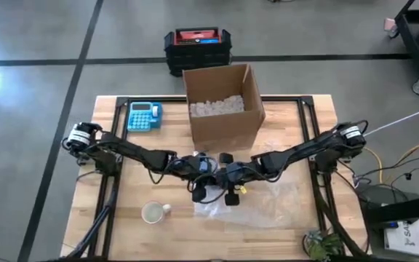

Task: Wrap mug
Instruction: Wrap the purple mug with bubble wrap

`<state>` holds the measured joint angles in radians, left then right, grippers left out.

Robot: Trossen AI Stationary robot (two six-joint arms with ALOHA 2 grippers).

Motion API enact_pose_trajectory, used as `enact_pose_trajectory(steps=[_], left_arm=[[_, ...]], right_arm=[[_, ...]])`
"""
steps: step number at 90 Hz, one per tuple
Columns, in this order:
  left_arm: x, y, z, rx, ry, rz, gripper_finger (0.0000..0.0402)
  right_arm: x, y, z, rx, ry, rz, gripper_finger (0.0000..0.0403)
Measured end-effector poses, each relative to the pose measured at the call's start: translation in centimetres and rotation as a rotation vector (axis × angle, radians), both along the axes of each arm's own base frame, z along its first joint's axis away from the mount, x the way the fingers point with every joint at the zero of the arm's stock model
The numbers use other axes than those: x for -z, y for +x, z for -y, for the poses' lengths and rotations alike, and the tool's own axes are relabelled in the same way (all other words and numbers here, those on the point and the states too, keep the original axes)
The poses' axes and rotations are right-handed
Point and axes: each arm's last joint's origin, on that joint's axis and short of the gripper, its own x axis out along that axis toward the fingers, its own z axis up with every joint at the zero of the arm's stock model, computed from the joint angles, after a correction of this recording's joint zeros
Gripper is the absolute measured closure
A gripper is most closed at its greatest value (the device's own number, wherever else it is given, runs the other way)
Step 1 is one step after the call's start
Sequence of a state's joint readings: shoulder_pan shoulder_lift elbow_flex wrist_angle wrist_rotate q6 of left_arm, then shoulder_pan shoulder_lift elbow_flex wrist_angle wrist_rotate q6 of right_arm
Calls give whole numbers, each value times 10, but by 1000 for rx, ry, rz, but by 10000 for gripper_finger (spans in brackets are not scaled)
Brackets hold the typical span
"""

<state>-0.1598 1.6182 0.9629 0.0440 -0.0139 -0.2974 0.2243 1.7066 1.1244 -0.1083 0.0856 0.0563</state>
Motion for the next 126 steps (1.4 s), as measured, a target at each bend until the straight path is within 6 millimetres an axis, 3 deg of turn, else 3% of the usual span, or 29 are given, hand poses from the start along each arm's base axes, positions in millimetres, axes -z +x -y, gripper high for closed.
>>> enact_pose_trajectory(steps=[19,29,43,56,74,92,116,126], left_arm=[[-48,-12,-1,-31,56,-153,381],[-51,-28,1,-29,82,-288,381],[-59,-44,10,-11,58,-254,381],[-22,-55,17,-4,46,-290,381],[22,-51,18,-1,-6,-68,381],[6,-41,19,31,34,166,381],[8,-24,15,16,87,185,381],[11,-13,15,5,92,175,381]], right_arm=[[12,-2,9,11,-11,-77,403],[12,-4,12,20,-15,-102,403],[14,-5,13,24,-21,-119,403],[11,-3,13,25,-20,-111,403],[11,-3,13,25,-20,-103,403],[10,-2,13,32,-13,-100,403],[9,-2,13,35,-10,-98,403],[-4,0,13,33,-17,-129,403]])
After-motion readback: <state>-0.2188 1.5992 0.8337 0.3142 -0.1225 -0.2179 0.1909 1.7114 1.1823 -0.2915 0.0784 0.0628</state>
